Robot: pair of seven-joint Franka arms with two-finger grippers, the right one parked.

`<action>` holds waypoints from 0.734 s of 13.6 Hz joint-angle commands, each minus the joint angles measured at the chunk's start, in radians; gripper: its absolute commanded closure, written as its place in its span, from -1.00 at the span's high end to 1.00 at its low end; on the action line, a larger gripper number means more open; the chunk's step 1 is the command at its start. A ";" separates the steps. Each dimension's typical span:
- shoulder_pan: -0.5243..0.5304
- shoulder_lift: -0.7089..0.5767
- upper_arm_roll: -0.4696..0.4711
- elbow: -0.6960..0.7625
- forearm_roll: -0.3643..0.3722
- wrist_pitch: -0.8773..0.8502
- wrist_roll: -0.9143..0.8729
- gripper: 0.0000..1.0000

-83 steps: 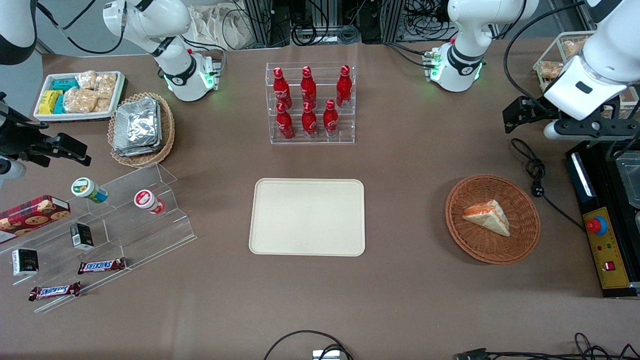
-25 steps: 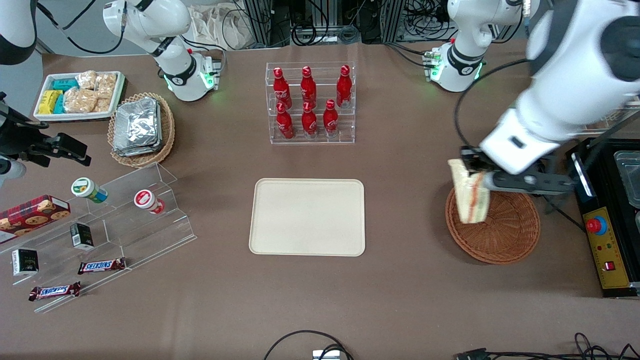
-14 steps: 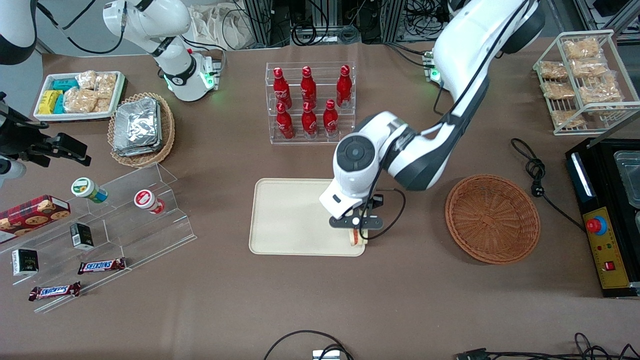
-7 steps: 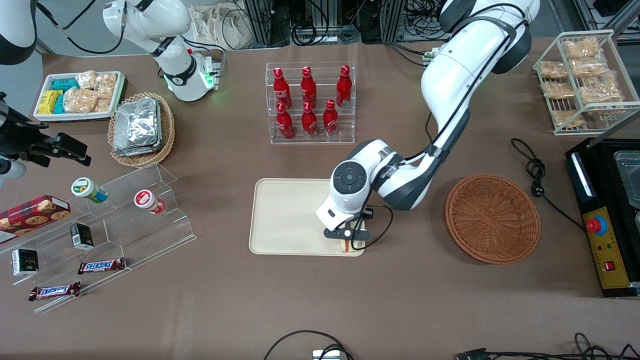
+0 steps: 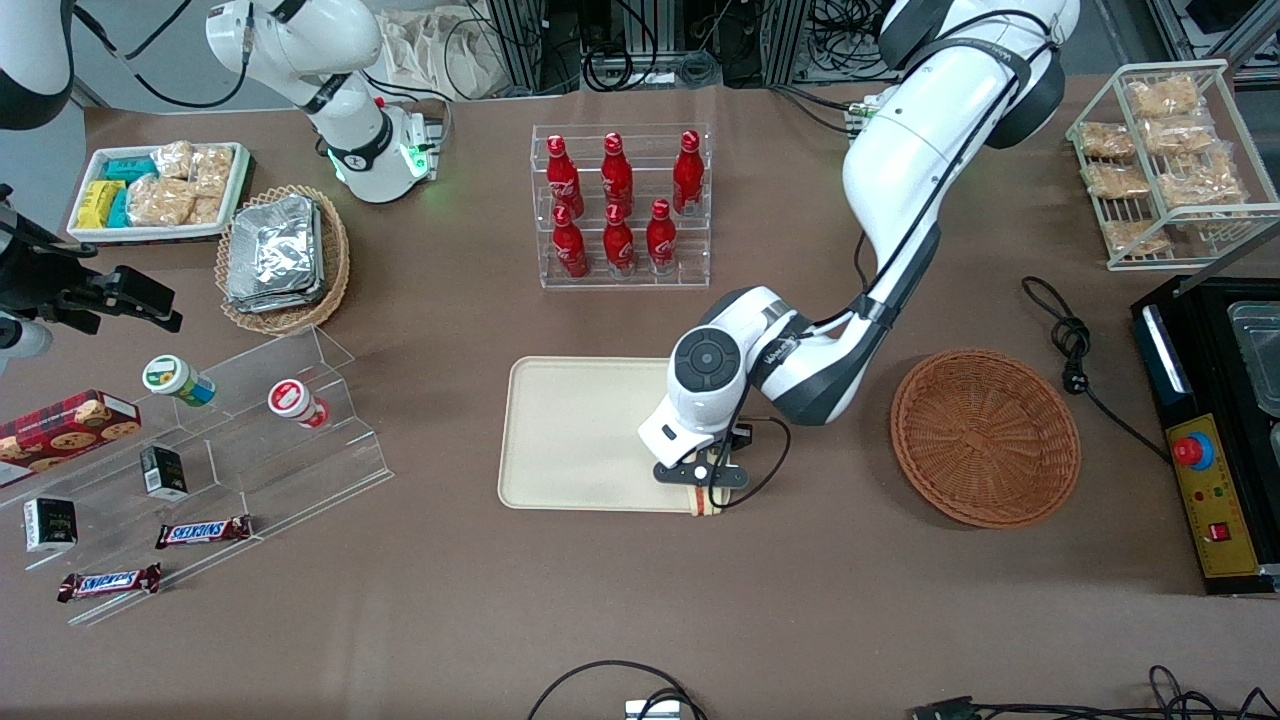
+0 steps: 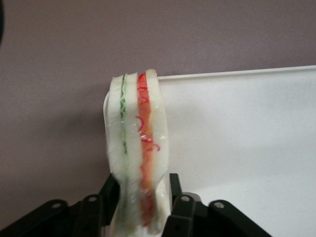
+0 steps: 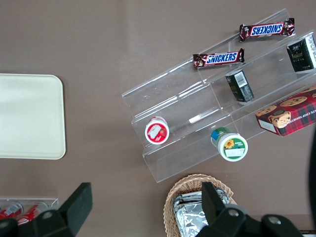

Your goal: Place sandwich from basket to tray

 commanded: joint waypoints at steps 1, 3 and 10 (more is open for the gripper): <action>-0.008 -0.013 0.009 -0.014 0.018 0.017 -0.003 1.00; -0.006 -0.027 0.009 -0.014 0.017 0.015 -0.004 1.00; 0.007 -0.379 0.192 -0.195 -0.190 0.006 0.034 1.00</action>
